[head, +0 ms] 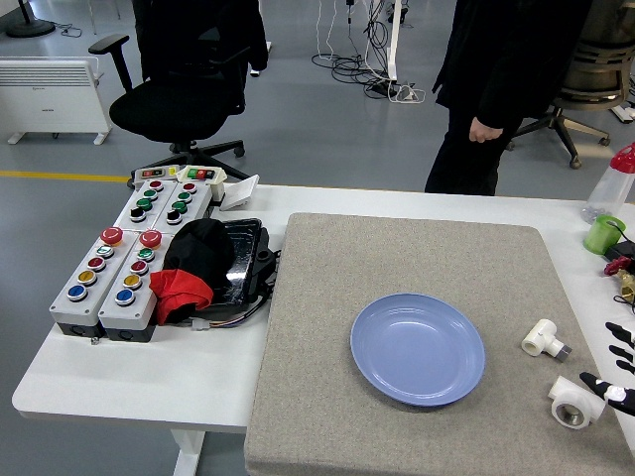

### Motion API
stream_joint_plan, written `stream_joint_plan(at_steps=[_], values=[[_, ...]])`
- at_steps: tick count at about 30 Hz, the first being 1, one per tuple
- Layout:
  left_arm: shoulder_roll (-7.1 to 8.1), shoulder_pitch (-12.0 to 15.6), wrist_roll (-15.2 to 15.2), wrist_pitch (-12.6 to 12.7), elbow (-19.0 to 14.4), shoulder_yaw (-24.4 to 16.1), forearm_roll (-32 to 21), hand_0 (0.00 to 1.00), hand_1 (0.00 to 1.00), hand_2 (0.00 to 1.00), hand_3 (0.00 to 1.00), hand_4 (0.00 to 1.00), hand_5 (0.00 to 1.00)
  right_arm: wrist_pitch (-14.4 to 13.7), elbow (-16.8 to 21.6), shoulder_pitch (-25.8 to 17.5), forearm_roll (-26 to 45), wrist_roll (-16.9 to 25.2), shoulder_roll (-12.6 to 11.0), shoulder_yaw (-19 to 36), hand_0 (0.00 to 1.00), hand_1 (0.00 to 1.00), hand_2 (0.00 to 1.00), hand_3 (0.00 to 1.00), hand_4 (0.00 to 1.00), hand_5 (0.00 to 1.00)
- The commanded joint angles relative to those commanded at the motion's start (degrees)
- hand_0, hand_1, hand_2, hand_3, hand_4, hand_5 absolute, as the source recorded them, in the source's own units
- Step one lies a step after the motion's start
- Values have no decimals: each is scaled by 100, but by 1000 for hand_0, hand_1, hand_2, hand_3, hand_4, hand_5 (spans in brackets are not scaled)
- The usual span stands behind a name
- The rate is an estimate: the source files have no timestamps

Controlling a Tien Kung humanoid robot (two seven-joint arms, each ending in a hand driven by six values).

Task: Pick pipe place plate twice

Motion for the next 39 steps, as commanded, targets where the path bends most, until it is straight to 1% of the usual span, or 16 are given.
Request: stream_joint_plan(at_steps=[5,11,13,14,19,20,24,25,26,31,32,37,38,39], values=[[1,-2,0,3,-2,24,-29,654,623,636,570,403,998,86,8,33,-254,-146,6,-170,998,951,998,985,852,353],[5,-10,4,5,-4,53,-77,655,623,636,570,404,998,-13,-193,94,-266,-273,59,-289,998,945,998,967,854,368],[7,-12,5,1,-5,56,-77,655,623,636,570,404,998,-38,-220,101,-282,-264,66,-326,998,945,998,967,854,368],[7,-13,5,0,-5,57,-77,655,623,636,570,405,998,-44,-225,102,-287,-262,67,-334,998,935,998,945,851,379],[8,-11,13,-2,-8,50,-73,655,623,636,570,405,998,-94,-261,133,-368,-253,74,-446,998,935,998,945,851,379],[9,-11,15,-4,-9,50,-70,655,623,635,570,404,998,-90,-272,143,-401,-246,76,-487,938,900,984,876,834,353],[8,-10,20,-6,-11,41,-56,655,623,635,570,404,998,-145,-319,174,-509,-209,107,-601,938,900,984,876,834,353],[8,-8,21,-5,-10,35,-51,655,623,635,570,404,998,-258,-340,191,-531,-240,122,-651,938,900,984,876,834,353],[8,-8,22,-4,-10,31,-48,655,623,635,570,405,998,-349,-369,208,-554,-260,136,-681,751,782,874,804,719,229],[8,-8,19,0,-7,13,-28,655,623,635,570,405,998,-475,-440,238,-620,-210,163,-748,751,782,874,804,719,229],[8,-10,17,3,-6,5,-19,655,623,635,570,405,998,-491,-448,242,-652,-199,163,-758,564,660,749,756,615,123],[9,-15,9,6,-1,-14,6,655,623,635,570,405,998,-472,-463,247,-850,-204,160,-771,564,660,749,756,615,123],[9,-16,10,5,-1,-17,11,655,623,635,570,406,998,-476,-464,247,-883,-197,161,-772,412,535,655,705,572,86],[8,-16,10,4,-1,-19,17,655,623,635,570,406,998,-482,-465,248,-922,-186,162,-774,412,535,655,705,572,86]])
